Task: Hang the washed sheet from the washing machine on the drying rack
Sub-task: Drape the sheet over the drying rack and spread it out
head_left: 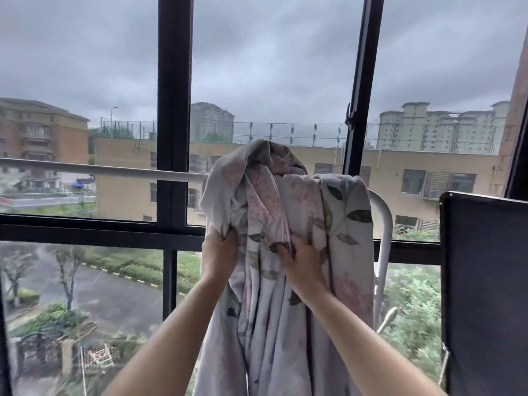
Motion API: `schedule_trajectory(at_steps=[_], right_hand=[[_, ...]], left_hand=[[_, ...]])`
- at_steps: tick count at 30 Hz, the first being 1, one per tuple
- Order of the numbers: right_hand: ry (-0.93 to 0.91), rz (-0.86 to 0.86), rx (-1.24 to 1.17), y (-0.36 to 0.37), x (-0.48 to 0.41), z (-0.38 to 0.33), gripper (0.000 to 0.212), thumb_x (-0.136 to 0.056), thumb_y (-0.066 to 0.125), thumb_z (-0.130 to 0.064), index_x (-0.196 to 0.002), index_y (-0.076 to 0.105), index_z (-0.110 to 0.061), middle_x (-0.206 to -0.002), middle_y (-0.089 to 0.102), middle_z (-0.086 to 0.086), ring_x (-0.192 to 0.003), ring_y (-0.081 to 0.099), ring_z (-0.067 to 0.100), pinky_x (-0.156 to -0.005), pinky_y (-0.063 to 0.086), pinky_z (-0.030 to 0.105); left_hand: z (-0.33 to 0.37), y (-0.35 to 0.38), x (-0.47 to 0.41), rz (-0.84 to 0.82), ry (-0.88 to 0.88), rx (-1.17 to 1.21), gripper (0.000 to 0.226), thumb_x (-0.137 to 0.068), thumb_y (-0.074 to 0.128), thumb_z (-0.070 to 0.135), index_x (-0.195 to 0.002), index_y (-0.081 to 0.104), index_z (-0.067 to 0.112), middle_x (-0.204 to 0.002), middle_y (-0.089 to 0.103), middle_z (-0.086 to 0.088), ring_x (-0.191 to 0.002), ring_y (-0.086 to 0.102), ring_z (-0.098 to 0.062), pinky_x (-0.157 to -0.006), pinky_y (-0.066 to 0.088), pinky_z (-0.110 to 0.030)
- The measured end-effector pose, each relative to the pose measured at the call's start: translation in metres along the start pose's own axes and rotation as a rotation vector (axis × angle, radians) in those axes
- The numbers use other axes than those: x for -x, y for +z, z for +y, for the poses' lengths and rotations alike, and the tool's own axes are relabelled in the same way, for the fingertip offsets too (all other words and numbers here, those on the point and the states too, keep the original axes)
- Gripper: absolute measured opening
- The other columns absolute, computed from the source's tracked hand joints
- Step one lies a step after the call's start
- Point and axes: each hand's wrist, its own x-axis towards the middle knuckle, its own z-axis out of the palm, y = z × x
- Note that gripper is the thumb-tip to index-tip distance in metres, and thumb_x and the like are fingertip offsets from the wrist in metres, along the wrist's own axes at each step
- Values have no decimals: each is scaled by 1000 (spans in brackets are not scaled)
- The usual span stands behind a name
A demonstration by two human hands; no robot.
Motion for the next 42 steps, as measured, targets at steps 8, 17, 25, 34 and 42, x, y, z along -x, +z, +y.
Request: schedule_trajectory(at_steps=[8,17,25,34,42], right_hand=[[-49,69,14,17,27,30,41,-91,54,-5,-64,37,-32,-57,39,-16,-58,50,-7,-53,31,7],[79,34,73,53,71,73,34,-81,37,-40,-76,53,-10,-75,60,12,-73,58,29,-68,48,41],[130,-113,109,58,98,80,45,-81,35,-42,-84,61,-4,-84,62,12,-82,58,28,-79,48,43],[57,-51,-27,-1,77,47,13,-89,61,-23,-94,49,-27,-77,59,-11,-71,57,-3,-65,43,15],[-157,53,22,-31,11,-8,28,-86,60,-20,-112,51,-13,-85,65,4,-76,61,22,-69,50,40]], left_hand=[[-32,18,13,8,33,-48,7,-90,43,4,-86,49,5,-57,49,-3,-38,44,-6,-31,29,-12],[-74,13,30,18,-64,-140,11,-88,46,7,-90,56,4,-66,57,-4,-59,50,-20,-45,37,-21],[-108,4,40,-30,-163,-297,26,-92,49,18,-106,61,0,-104,66,-22,-95,60,-38,-68,37,-32],[-55,-12,46,196,74,-15,54,-79,63,16,-122,33,9,-110,48,-4,-98,50,-21,-69,39,-23],[29,-11,23,237,781,-306,56,-77,63,37,-124,48,11,-120,52,-9,-108,52,-25,-89,46,-35]])
